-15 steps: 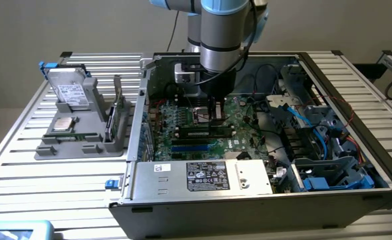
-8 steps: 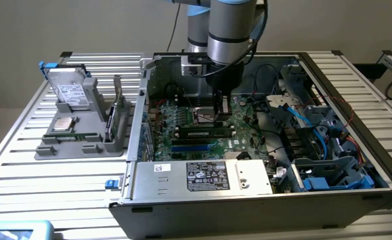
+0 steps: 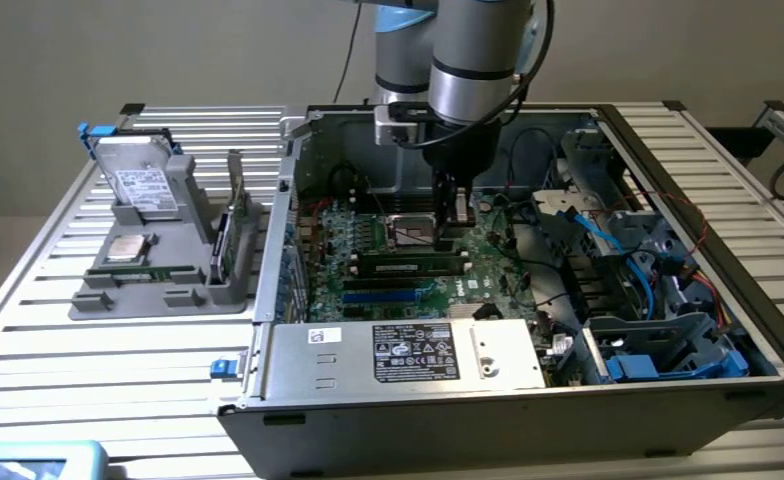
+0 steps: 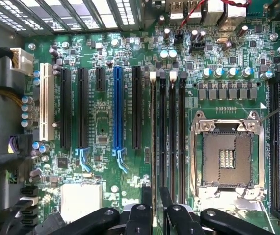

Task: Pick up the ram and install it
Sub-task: 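Insert the ram into the slot, then press down the ram until it locks into place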

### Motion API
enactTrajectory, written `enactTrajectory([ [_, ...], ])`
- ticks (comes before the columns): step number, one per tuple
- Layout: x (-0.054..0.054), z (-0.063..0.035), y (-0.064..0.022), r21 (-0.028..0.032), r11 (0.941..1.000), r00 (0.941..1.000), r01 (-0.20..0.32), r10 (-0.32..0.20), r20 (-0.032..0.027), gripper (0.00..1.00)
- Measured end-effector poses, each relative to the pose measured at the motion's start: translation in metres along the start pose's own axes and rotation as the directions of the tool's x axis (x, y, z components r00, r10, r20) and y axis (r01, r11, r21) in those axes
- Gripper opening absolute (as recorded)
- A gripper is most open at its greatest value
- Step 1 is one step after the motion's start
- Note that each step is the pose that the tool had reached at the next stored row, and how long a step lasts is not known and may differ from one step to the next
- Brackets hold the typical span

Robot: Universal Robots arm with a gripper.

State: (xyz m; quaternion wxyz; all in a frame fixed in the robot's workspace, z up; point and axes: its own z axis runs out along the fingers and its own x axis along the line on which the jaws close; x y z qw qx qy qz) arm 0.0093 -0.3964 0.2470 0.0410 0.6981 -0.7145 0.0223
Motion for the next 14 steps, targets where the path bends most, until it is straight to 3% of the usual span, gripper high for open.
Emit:
enactTrajectory([
  [7, 0.0000, -0.0002, -0.0014, 0.0000, 1.0000, 1.0000, 0.000, 0.000, 0.0000, 0.20],
  [9, 0.0000, -0.0003, -0.0018, 0.0000, 1.0000, 1.0000, 0.000, 0.000, 0.0000, 0.12],
  [14, 0.0000, -0.0004, -0.0026, -0.0001, 1.0000, 1.0000, 0.000, 0.000, -0.0001, 0.11],
])
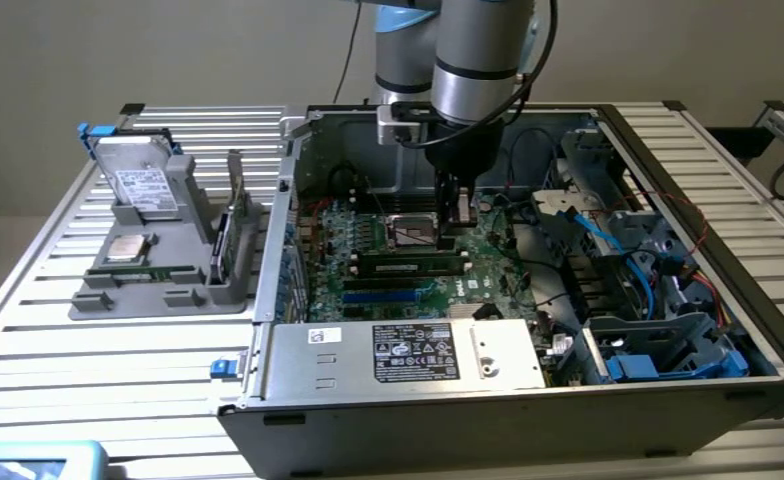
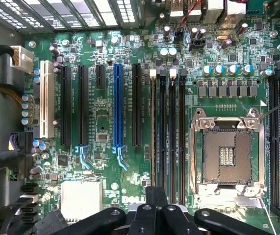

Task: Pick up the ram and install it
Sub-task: 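Press down the ram until it locks into place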

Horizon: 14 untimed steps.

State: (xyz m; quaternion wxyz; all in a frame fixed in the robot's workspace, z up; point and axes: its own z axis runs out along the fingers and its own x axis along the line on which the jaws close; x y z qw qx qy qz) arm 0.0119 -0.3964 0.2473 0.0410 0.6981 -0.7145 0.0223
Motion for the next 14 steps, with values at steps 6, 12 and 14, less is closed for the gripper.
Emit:
enactTrajectory([
  [6, -0.0002, 0.0025, 0.0008, 0.0100, 0.9999, 1.0000, -0.002, 0.002, -0.0005, 0.11],
  [12, -0.0009, 0.0060, 0.0009, 0.0251, 0.9997, 0.9998, -0.004, 0.005, -0.0199, 0.11],
  [14, -0.0018, 0.0069, 0.0010, 0.0278, 0.9996, 0.9995, -0.005, 0.006, -0.0317, 0.11],
])
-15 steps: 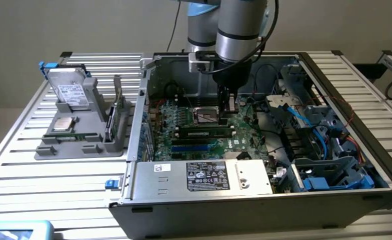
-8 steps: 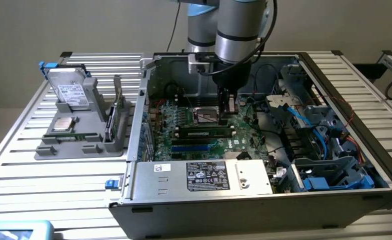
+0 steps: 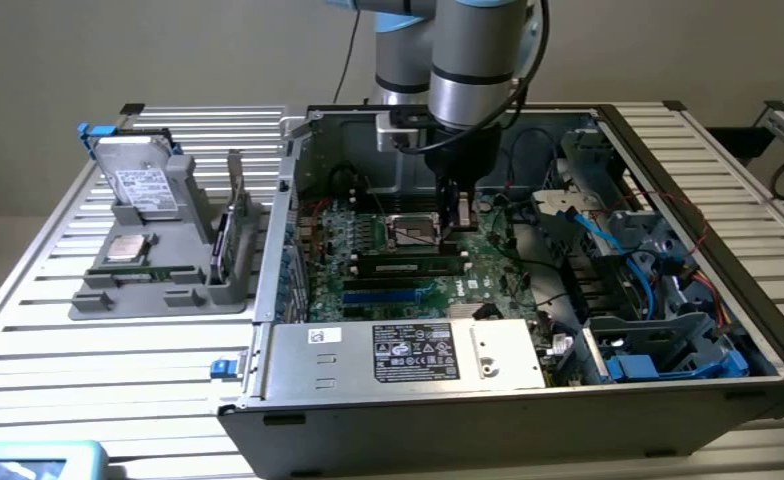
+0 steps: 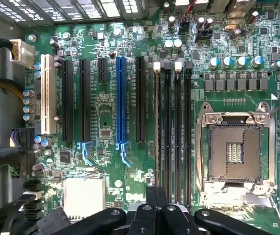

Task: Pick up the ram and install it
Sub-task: 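Press down the ram until it locks into place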

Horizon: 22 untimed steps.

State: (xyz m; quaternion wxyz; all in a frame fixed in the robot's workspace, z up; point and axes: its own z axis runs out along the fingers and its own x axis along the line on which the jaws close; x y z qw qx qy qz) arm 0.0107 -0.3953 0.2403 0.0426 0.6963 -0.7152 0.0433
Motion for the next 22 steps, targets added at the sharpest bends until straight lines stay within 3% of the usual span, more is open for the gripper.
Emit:
enactTrajectory([
  [2, -0.002, 0.0011, 0.0004, 0.0031, 1.0000, 1.0000, 0.000, 0.000, -0.0021, 0.11],
  [5, -0.003, 0.0031, 0.0022, 0.0126, 0.9999, 1.0000, -0.002, 0.002, -0.0018, 0.11],
  [9, -0.004, 0.0057, 0.0034, 0.0191, 0.9998, 1.0000, -0.003, 0.003, -0.0019, 0.11],
  [22, -0.007, 0.0129, 0.0037, 0.0206, 0.9998, 1.0000, -0.003, 0.003, -0.0026, 0.11],
])
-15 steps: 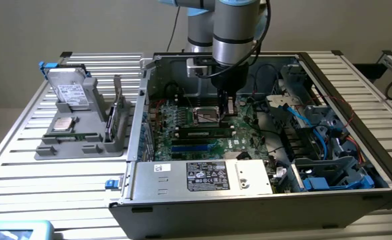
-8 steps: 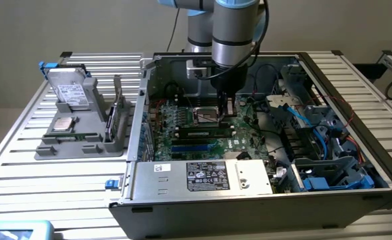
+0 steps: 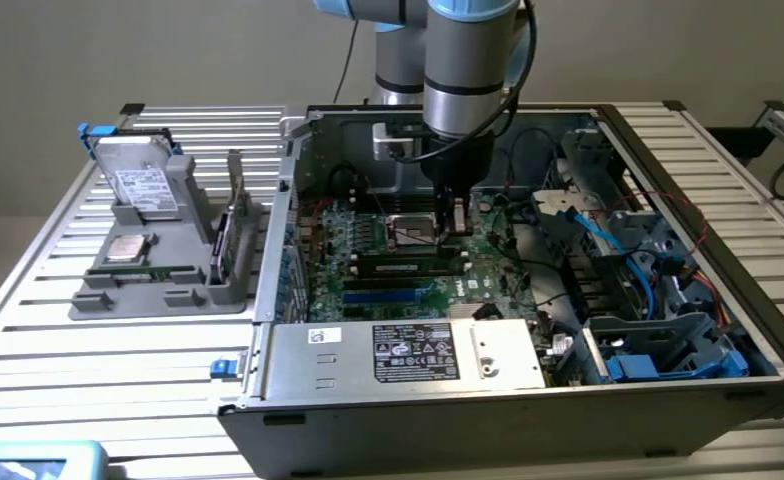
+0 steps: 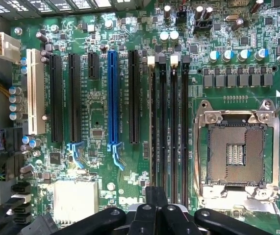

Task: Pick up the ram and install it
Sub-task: 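Press down the ram until it locks into place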

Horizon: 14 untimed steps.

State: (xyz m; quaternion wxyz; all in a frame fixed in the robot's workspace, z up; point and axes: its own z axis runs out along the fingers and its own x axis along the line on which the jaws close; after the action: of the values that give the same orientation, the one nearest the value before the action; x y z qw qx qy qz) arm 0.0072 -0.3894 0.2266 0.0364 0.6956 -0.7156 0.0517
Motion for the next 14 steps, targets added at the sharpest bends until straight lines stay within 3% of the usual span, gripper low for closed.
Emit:
enactTrajectory([
  [14, 0.0006, 0.0005, 0.0000, 0.0000, 1.0000, 1.0000, 0.000, 0.000, 0.0004, 0.11],
])
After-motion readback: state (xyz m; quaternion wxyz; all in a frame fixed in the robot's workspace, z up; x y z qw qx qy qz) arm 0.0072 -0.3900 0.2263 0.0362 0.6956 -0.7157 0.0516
